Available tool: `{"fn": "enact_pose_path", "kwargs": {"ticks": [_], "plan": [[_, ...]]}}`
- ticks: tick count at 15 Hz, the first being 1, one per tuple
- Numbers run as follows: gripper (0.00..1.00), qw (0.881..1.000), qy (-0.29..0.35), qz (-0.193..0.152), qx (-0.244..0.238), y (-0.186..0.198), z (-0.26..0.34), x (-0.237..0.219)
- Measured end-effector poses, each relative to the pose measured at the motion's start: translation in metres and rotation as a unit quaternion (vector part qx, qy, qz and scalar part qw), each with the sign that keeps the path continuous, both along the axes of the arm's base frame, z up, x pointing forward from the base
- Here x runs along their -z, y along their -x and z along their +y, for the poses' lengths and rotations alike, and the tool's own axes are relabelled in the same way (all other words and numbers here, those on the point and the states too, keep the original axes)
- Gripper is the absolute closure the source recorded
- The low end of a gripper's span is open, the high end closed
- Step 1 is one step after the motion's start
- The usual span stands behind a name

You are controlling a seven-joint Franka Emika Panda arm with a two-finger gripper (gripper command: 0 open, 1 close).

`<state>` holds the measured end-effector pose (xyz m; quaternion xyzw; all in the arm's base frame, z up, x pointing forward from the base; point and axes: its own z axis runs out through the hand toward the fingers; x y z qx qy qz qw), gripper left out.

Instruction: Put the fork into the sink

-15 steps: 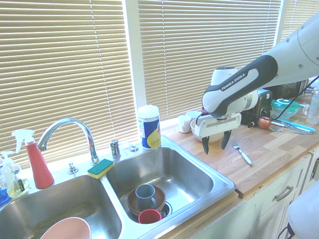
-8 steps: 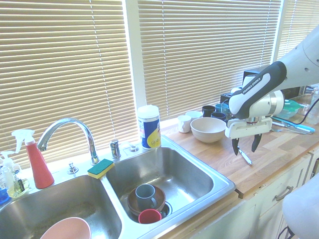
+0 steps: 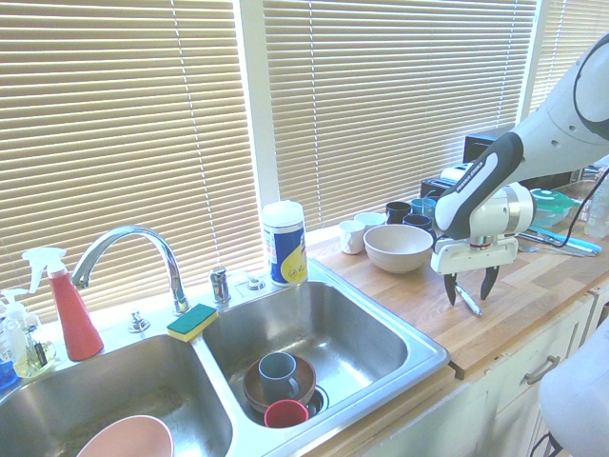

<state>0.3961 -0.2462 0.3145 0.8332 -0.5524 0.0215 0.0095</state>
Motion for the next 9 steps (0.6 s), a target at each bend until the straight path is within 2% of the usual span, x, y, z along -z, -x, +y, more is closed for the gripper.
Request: {"fn": "enact_pose_path", "kwargs": {"ticks": [9], "plan": [[1.0,1.0,-0.003,-0.003,0.001,-0.0029,0.003,0.0002]]}}
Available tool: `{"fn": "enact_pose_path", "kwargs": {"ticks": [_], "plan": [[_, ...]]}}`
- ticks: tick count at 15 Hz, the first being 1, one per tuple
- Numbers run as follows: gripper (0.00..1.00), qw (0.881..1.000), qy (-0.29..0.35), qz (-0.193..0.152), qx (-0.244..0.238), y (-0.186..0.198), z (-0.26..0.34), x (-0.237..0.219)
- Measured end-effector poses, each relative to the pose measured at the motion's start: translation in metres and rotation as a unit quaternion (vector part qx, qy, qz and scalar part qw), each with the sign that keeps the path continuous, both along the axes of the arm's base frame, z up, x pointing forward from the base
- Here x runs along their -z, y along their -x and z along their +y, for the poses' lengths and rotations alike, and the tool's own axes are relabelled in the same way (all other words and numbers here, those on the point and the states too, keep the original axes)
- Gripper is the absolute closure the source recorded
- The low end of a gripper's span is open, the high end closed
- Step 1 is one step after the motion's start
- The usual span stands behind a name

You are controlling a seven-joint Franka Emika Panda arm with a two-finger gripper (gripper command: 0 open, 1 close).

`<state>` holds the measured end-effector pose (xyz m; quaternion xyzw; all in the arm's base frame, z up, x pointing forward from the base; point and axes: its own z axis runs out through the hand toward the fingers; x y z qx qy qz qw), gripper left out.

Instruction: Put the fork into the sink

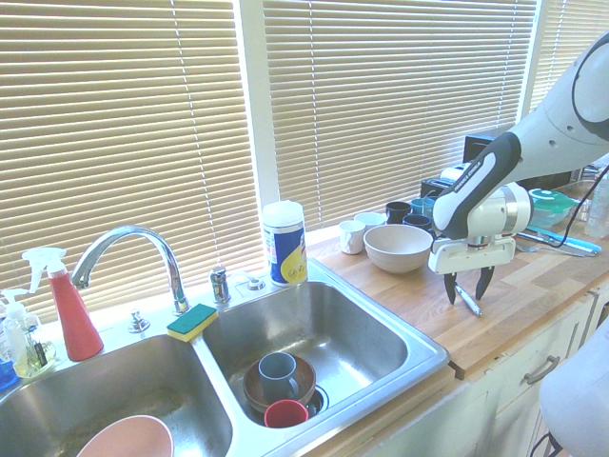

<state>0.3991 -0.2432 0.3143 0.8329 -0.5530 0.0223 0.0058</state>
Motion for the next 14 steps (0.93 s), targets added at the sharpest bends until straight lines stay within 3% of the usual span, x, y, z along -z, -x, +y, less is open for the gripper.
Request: {"fn": "enact_pose_path", "kwargs": {"ticks": [14], "plan": [[1.0,1.0,-0.001,-0.002,0.001,-0.0017,0.003,-0.0015]]}}
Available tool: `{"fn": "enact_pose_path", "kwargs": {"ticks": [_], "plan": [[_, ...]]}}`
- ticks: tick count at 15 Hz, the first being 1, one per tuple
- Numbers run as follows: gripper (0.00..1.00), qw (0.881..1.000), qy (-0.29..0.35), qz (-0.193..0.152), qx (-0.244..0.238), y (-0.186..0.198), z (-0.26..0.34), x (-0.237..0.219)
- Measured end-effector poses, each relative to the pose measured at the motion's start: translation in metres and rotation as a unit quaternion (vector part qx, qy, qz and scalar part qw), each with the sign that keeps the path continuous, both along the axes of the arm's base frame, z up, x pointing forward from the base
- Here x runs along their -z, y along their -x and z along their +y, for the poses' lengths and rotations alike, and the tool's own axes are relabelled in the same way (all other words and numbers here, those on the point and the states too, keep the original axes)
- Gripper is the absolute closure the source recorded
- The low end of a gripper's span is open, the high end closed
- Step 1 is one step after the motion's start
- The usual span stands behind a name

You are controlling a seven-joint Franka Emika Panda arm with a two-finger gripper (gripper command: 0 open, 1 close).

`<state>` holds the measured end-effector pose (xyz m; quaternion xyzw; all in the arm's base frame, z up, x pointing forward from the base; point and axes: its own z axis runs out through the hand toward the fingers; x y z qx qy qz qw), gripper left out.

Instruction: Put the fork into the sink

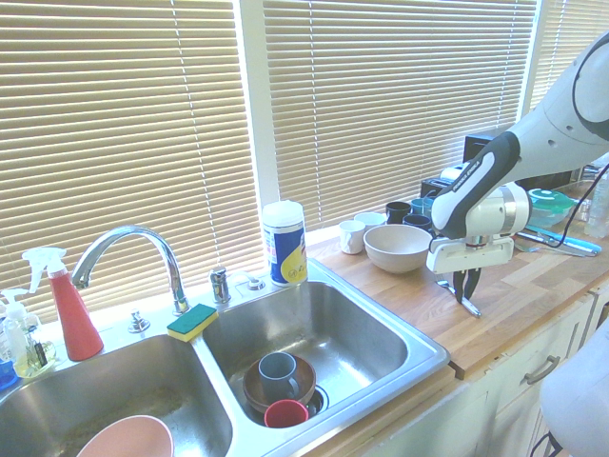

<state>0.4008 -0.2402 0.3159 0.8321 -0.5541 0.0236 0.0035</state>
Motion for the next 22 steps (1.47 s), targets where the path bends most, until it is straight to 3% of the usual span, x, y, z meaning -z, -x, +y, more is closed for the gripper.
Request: {"fn": "enact_pose_path", "kwargs": {"ticks": [4,7,11,13,17,22], "plan": [[1.0,1.0,-0.002,-0.008,0.01,0.009,-0.007,-0.013],[1.0,0.999,-0.002,-0.04,0.007,0.023,-0.002,-0.076],[1.0,0.994,0.013,-0.095,-0.054,0.02,0.068,-0.172],[1.0,0.99,0.018,-0.105,-0.09,-0.001,0.126,-0.193],[1.0,0.985,0.018,-0.087,-0.15,-0.057,0.249,-0.166],[1.0,0.98,0.036,-0.079,-0.179,-0.101,0.336,-0.098]]}}
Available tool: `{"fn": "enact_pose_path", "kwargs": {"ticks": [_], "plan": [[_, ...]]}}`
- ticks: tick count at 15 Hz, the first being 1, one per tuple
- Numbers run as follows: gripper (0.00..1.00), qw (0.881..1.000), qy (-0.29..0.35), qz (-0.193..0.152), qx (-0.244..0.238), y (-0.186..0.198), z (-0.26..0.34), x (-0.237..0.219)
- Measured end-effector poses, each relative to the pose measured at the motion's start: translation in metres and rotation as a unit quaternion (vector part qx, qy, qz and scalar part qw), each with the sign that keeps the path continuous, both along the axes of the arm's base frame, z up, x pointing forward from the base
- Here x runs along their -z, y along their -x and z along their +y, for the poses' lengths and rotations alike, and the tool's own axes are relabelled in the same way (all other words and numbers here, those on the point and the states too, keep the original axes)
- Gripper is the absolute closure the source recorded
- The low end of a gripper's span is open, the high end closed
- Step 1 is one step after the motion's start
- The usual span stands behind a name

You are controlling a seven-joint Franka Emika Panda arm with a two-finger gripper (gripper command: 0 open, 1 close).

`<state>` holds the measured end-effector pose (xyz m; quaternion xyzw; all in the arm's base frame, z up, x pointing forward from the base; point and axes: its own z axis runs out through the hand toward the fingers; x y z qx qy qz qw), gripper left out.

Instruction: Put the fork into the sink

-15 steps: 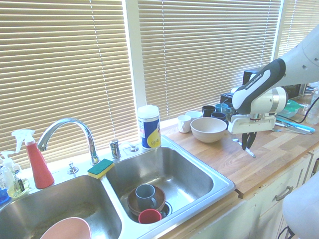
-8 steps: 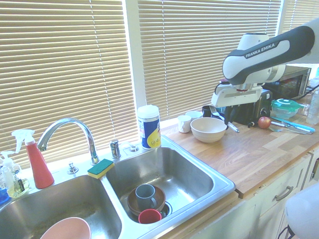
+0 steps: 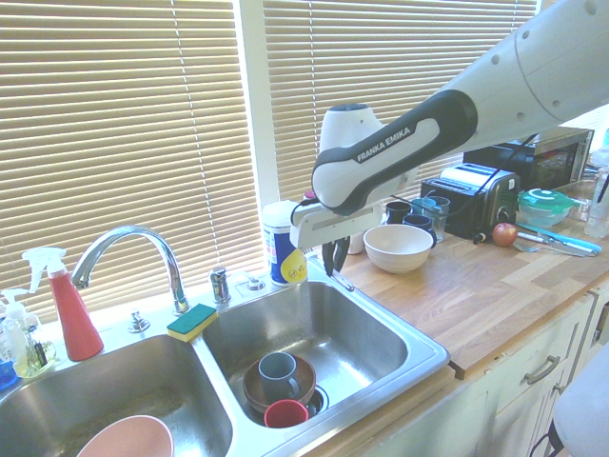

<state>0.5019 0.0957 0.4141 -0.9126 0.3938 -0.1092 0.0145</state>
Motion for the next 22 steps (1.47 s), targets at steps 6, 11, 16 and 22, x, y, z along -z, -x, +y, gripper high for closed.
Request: {"fn": "enact_pose_path", "kwargs": {"ticks": [6,11,16,22], "plan": [[1.0,1.0,-0.007,0.026,0.007,-0.028,0.005,0.127],[1.0,0.999,-0.002,0.053,0.009,-0.031,0.009,0.177],[1.0,0.997,0.002,0.072,0.019,-0.049,0.006,0.223],[0.0,0.996,-0.002,0.084,0.035,-0.06,0.006,0.248]]}}
